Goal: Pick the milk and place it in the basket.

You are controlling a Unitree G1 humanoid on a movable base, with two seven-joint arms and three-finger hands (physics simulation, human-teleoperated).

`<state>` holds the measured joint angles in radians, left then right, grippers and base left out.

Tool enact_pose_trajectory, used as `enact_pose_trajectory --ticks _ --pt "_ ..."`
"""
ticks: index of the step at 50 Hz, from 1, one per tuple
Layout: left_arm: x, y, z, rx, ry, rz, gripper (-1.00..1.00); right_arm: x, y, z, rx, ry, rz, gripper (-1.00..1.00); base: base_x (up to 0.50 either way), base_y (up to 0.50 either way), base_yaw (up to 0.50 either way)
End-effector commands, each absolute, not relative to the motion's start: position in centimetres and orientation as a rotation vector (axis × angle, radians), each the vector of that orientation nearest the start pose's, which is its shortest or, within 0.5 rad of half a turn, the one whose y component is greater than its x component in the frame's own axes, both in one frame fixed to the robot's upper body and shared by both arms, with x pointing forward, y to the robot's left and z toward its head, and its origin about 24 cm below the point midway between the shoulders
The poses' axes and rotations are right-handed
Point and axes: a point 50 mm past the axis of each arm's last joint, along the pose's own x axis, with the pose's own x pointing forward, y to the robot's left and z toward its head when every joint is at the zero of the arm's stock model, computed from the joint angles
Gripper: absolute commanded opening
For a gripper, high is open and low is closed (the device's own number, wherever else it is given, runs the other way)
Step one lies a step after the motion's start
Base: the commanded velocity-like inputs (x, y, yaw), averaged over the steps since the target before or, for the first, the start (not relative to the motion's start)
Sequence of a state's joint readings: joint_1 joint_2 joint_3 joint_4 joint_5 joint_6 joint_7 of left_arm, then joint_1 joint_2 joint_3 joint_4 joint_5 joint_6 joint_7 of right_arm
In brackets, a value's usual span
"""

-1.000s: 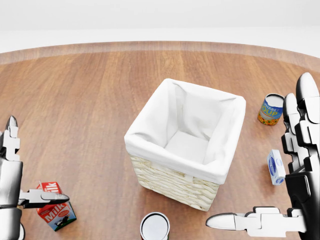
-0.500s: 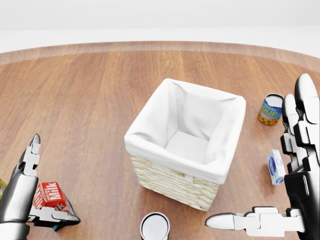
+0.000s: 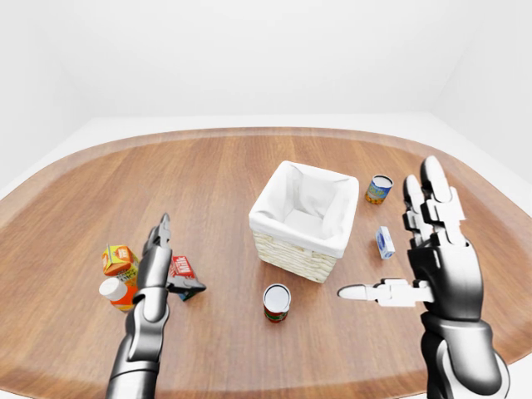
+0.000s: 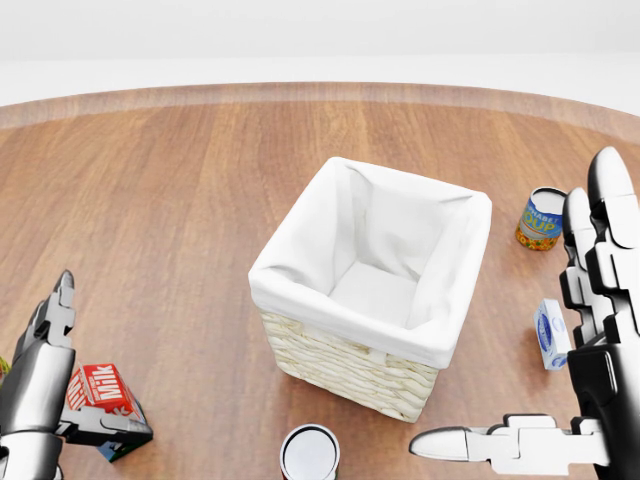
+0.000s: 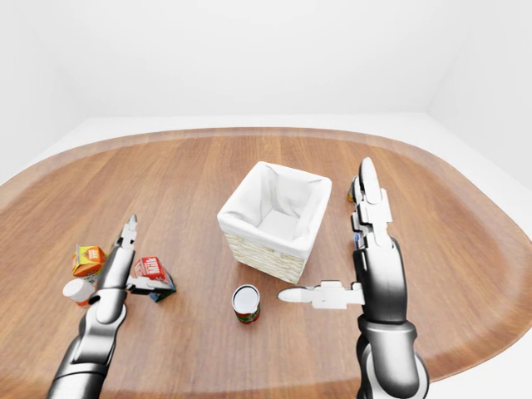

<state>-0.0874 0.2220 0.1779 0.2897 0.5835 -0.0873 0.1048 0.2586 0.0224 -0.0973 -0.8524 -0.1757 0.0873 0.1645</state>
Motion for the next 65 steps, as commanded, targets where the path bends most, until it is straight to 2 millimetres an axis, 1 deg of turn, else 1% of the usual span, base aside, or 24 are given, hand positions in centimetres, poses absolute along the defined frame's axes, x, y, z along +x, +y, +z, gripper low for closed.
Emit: enact_pose_trajectory --ticks 1,7,12,23,28,31,36,38,40,41,42,59,65 --pt "26.4 24.0 1.4 0.807 0.141 0.21 1.0 17.1 -17.2 17.0 -0.262 -0.483 -0.064 1.0 0.0 0.0 0.0" --pt "26.6 24.1 1.1 0.804 0.154 0.211 1.0 17.0 -17.2 17.1 -0.262 -0.485 -0.065 1.0 0.0 0.0 0.0" --pt "27.1 24.5 0.0 0.83 0.205 0.225 1.0 17.0 -17.2 17.1 -0.262 -0.484 -0.066 1.0 0.0 0.0 0.0" --pt "28.3 25.8 -1.5 0.875 0.3 0.27 1.0 17.1 -17.2 16.9 -0.261 -0.478 -0.066 1.0 0.0 0.0 0.0" --pt "28.5 26.2 -2.1 0.902 0.339 0.289 1.0 17.1 -17.2 16.9 -0.261 -0.478 -0.065 1.0 0.0 0.0 0.0" --pt "28.8 26.6 -2.8 0.911 0.397 0.318 1.0 17.1 -17.2 17.0 -0.256 -0.48 -0.059 1.0 0.0 0.0 0.0" --pt "28.6 27.0 -3.6 0.969 0.457 0.332 1.0 17.1 -17.2 17.0 -0.256 -0.481 -0.063 1.0 0.0 0.0 0.0" --pt "28.2 27.1 -4.1 0.932 0.504 0.302 1.0 17.0 -17.2 17.0 -0.256 -0.482 -0.063 1.0 0.0 0.0 0.0" --pt "28.2 27.0 -4.3 0.905 0.521 0.29 1.0 17.0 -17.2 17.1 -0.256 -0.485 -0.064 1.0 0.0 0.0 0.0" --pt "28.4 27.0 -4.2 0.894 0.525 0.289 -0.4 17.0 -17.3 17.1 -0.256 -0.486 -0.066 1.0 0.0 0.0 0.0" --pt "28.4 27.0 -4.3 0.883 0.534 0.282 -1.0 17.0 -17.3 17.1 -0.256 -0.487 -0.067 1.0 0.0 0.0 0.0" --pt "28.3 26.7 -4.3 0.913 0.519 0.265 -1.0 16.9 -17.5 17.3 -0.252 -0.5 -0.08 1.0 0.0 0.0 0.0" --pt "28.9 26.7 -3.7 0.888 0.494 0.265 -1.0 16.9 -17.4 17.4 -0.252 -0.501 -0.078 1.0 0.0 0.0 0.0"
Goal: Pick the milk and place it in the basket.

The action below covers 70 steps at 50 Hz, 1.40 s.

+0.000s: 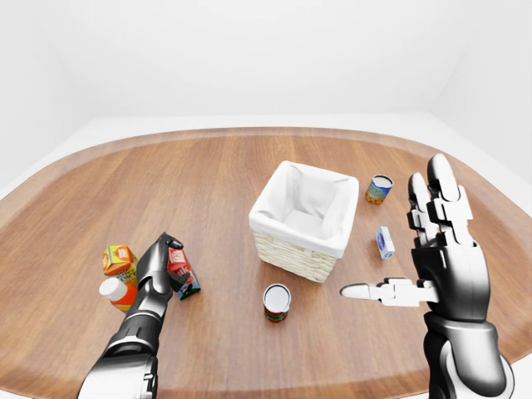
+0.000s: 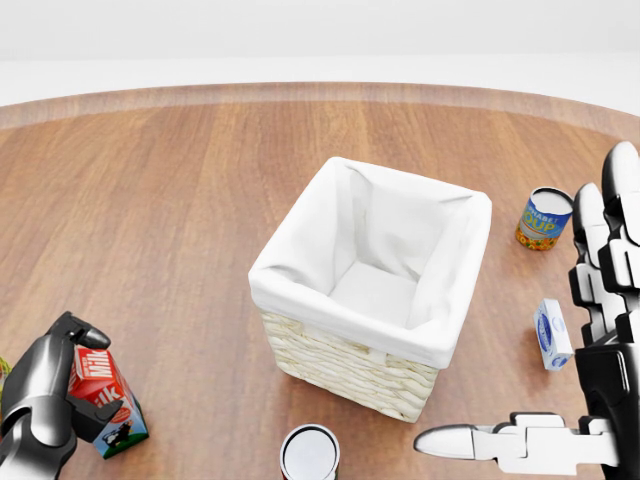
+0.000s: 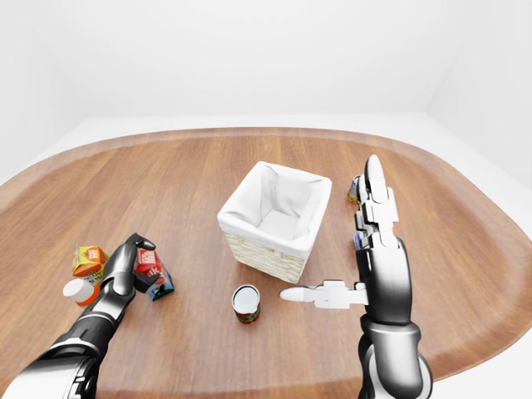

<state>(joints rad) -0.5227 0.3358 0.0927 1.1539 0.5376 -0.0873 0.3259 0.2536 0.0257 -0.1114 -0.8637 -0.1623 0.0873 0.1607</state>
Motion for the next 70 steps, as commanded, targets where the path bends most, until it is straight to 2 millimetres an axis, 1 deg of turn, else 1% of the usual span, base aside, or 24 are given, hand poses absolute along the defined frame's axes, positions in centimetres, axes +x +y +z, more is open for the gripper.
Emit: enact_pose_trajectory --ticks 1,7,9,15,21,26,31,45,48,56,61,70 --pt "29.0 26.7 -3.5 0.878 0.488 0.267 -1.0 16.9 -17.4 17.4 -0.251 -0.502 -0.078 1.0 0.0 0.0 0.0" --pt "30.0 26.7 -2.2 0.856 0.431 0.272 -1.0 17.0 -17.4 17.4 -0.252 -0.503 -0.078 1.0 0.0 0.0 0.0" --pt "30.7 26.7 -1.3 0.857 0.396 0.276 -1.0 16.9 -17.5 17.4 -0.252 -0.505 -0.078 1.0 0.0 0.0 0.0" --pt "31.8 26.7 0.8 0.817 0.317 0.271 -1.0 17.0 -17.5 17.4 -0.251 -0.504 -0.078 1.0 0.0 0.0 0.0" --pt "32.2 27.0 1.8 0.819 0.284 0.276 -1.0 17.0 -17.5 17.4 -0.252 -0.502 -0.079 1.0 0.0 0.0 0.0" --pt "32.7 26.9 3.4 0.805 0.22 0.275 -1.0 17.0 -17.5 17.3 -0.251 -0.499 -0.078 1.0 0.0 0.0 0.0" --pt "33.0 26.9 4.5 0.807 0.173 0.281 -1.0 17.1 -17.5 17.2 -0.25 -0.493 -0.078 1.0 0.0 0.0 0.0" --pt "33.3 27.0 5.3 0.811 0.15 0.282 -1.0 17.1 -17.5 17.0 -0.249 -0.482 -0.076 1.0 0.0 0.0 0.0" --pt "33.5 27.0 5.9 0.809 0.131 0.281 -1.0 17.1 -17.5 16.9 -0.249 -0.479 -0.076 1.0 0.0 0.0 0.0" --pt "34.5 26.6 8.3 0.804 0.051 0.269 -1.0 17.2 -17.5 16.9 -0.251 -0.478 -0.079 1.0 0.0 0.0 0.0" --pt "34.6 26.6 8.7 0.804 0.039 0.262 -1.0 17.1 -17.4 16.9 -0.251 -0.476 -0.078 1.0 0.0 0.0 0.0" --pt "35.4 26.3 10.2 0.833 -0.001 0.262 -1.0 17.1 -17.5 17.0 -0.252 -0.482 -0.079 1.0 0.0 0.0 0.0"
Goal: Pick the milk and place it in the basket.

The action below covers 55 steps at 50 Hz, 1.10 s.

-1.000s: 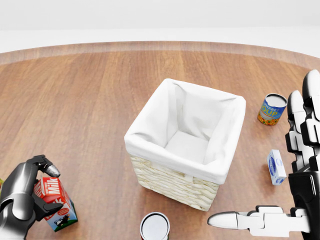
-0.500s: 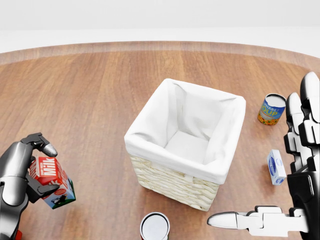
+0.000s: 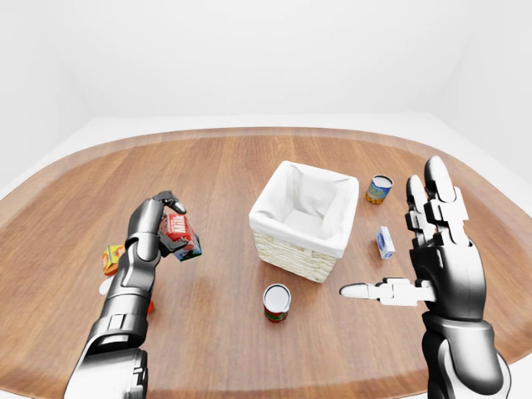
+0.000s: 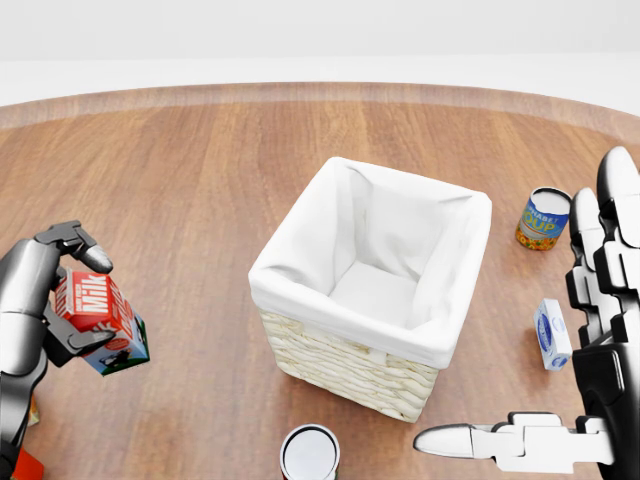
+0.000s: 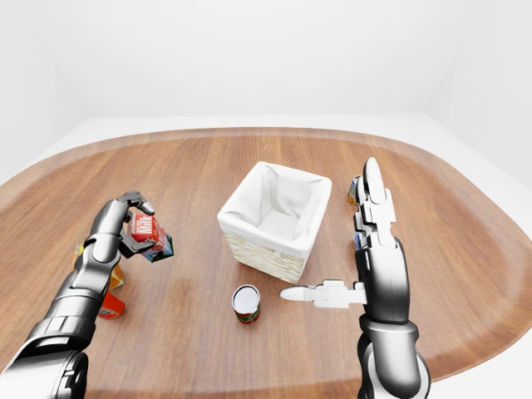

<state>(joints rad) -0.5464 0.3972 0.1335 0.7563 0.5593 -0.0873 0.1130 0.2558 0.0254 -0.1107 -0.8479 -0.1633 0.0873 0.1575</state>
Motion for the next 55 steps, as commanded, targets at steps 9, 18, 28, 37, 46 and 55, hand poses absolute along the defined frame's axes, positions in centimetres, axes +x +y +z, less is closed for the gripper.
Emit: enact_pose_trajectory --ticks 9,18,28,37,46,55 --pt "35.6 25.9 12.4 0.829 -0.078 0.244 -1.0 17.0 -17.5 17.1 -0.254 -0.487 -0.081 1.0 0.0 0.0 0.0" --pt "35.9 25.2 14.3 0.846 -0.148 0.232 -1.0 17.0 -17.6 17.3 -0.255 -0.496 -0.084 1.0 0.0 0.0 0.0" --pt "35.7 23.9 16.9 0.855 -0.253 0.196 -1.0 16.9 -17.6 17.4 -0.254 -0.5 -0.086 1.0 0.0 0.0 0.0" --pt "35.9 23.1 18.5 0.86 -0.307 0.178 -1.0 16.9 -17.6 17.3 -0.253 -0.494 -0.085 1.0 0.0 0.0 0.0" --pt "35.9 22.2 20.2 0.879 -0.372 0.164 -1.0 17.0 -17.6 17.2 -0.251 -0.491 -0.084 1.0 0.0 0.0 0.0" --pt "35.2 21.2 22.2 0.884 -0.457 0.143 -1.0 17.1 -17.6 17.0 -0.249 -0.481 -0.084 1.0 0.0 0.0 0.0"
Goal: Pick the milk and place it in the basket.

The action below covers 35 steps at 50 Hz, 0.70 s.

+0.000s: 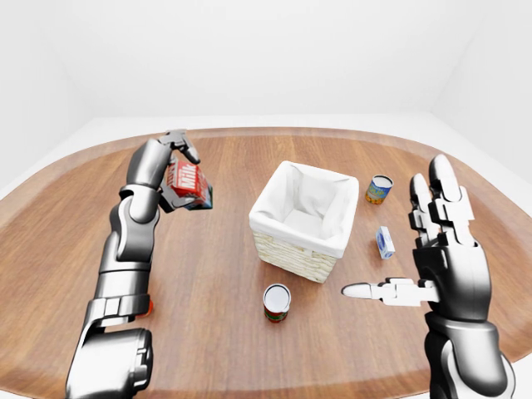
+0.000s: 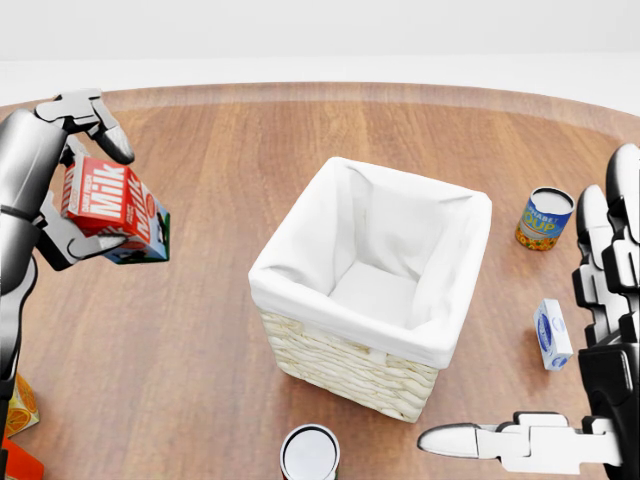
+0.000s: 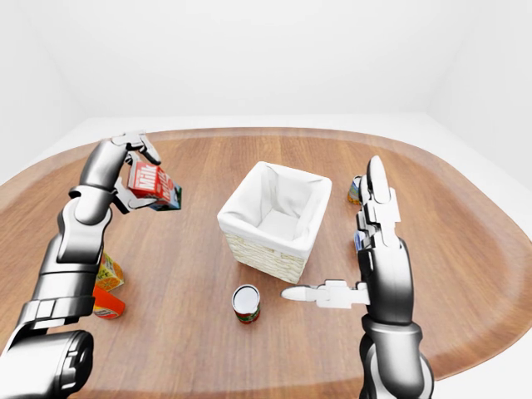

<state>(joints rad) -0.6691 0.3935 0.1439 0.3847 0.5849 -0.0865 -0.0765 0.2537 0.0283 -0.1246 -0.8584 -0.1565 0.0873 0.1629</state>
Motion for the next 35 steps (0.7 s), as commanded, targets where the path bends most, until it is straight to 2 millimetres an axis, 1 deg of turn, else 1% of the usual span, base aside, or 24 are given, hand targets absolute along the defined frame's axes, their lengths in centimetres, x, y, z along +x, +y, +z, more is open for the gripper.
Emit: enact_pose_trajectory --ticks 1,12,17,18,20,29,35 --pt "35.1 20.9 22.3 0.885 -0.462 0.136 -1.0 17.1 -17.6 17.0 -0.25 -0.481 -0.082 1.0 0.0 0.0 0.0" --pt "35.1 19.8 22.6 0.887 -0.481 0.116 -1.0 17.1 -17.6 16.9 -0.25 -0.478 -0.083 1.0 0.0 0.0 0.0" --pt "34.7 18.6 23.5 0.874 -0.508 0.093 -1.0 17.2 -17.5 16.8 -0.251 -0.476 -0.082 1.0 0.0 0.0 0.0" --pt "34.7 18.5 23.5 0.874 -0.508 0.093 -1.0 17.2 -17.5 16.8 -0.251 -0.476 -0.082 1.0 0.0 0.0 0.0" --pt "34.7 17.9 23.5 0.876 -0.517 0.08 -1.0 17.2 -17.6 16.8 -0.249 -0.475 -0.082 1.0 0.0 0.0 0.0" --pt "34.7 16.7 23.6 0.866 -0.531 0.053 -1.0 17.2 -17.5 16.8 -0.25 -0.475 -0.08 1.0 0.0 0.0 0.0" --pt "34.4 15.9 24.2 0.853 -0.549 0.04 -1.0 17.3 -17.5 16.7 -0.25 -0.474 -0.08 1.0 0.0 0.0 0.0"
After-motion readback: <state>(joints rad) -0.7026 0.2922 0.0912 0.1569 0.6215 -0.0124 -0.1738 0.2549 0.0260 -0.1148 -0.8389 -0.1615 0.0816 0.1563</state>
